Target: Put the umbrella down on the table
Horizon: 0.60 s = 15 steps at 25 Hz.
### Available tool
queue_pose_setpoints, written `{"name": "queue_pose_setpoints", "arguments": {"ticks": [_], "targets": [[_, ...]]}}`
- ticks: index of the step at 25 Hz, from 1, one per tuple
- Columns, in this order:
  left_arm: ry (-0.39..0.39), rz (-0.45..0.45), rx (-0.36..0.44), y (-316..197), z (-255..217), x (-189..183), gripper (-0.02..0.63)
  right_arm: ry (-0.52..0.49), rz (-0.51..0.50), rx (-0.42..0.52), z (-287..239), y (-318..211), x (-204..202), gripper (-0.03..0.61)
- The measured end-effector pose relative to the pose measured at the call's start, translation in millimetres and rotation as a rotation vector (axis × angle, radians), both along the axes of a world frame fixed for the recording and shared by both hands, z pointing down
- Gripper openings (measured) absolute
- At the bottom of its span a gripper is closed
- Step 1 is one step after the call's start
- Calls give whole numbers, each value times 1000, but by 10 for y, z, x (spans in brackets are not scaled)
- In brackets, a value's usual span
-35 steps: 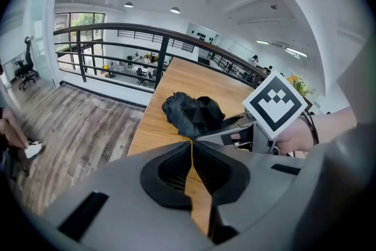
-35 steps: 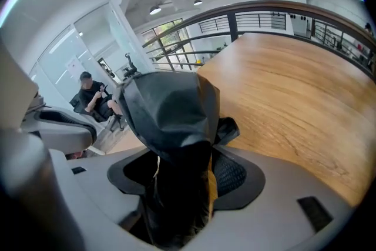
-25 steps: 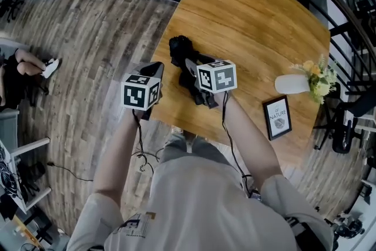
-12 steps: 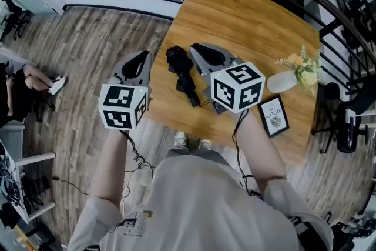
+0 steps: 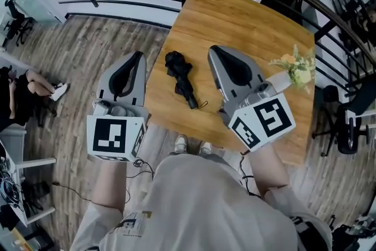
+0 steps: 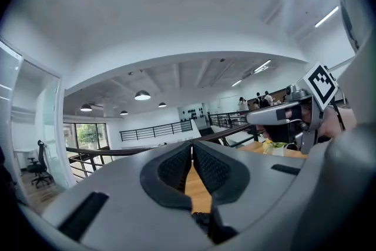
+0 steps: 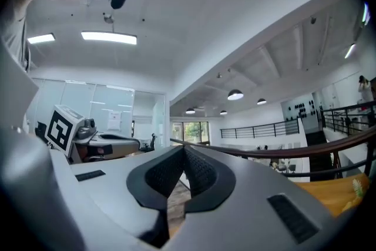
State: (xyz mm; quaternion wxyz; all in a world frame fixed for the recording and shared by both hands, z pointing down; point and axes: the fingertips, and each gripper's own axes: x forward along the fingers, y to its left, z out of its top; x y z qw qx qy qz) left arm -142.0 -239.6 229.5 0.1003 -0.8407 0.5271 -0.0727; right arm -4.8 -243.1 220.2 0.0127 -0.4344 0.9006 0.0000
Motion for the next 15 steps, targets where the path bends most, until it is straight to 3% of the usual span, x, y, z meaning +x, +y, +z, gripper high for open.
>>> {"name": "queue_pose_setpoints", "arguments": {"ticks": [6,11,15], "targets": [[-15,-13,11,337,-148,177,25,-3,32,136,-344,393,172,28],[-28,-4,3,498,-88,275,25,-70,-12,141,-401,608,245,28],[-28,-9,-26,614,-32,225,25,-31,-29,151,-395,748,181,28]]}}
